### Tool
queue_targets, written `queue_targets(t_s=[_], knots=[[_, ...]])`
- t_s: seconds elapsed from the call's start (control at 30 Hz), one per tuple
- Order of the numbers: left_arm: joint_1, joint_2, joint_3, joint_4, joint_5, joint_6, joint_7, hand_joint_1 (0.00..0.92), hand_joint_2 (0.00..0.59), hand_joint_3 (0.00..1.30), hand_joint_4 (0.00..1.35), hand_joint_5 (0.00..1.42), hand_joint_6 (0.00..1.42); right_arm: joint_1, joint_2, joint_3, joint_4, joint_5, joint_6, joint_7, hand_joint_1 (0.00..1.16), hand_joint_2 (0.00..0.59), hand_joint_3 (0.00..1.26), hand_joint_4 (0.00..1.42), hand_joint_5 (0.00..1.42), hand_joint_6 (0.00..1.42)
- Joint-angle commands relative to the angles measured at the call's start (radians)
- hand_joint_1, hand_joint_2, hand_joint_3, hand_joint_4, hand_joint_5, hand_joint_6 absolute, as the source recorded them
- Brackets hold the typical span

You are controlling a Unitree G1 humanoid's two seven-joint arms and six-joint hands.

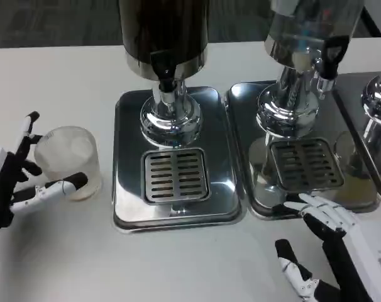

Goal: Grasp the cup under the faucet to collect the drink, then remove the cup.

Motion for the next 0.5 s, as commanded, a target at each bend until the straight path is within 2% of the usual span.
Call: queue_targets(t_s=[0.03,0.5], knots=[[-0.019,-0.01,-0.012,0.02,0.003,-0.012,0.013,0.156,0.0,0.0,0.23,0.56,0.66,0.003,0.003,-0.007,0.0,0.013,0.004,0.006,0.41,0.432,0.38,0.24,0.24,0.32],[-0.069,-0.043,-0.042,0.088,-0.012,-0.056,-0.045,0.148,0.009,0.05,0.27,0.59,0.72,0.018,0.005,-0.02,-0.011,0.026,0.005,0.009,0.39,0.451,0.38,0.25,0.25,0.32]])
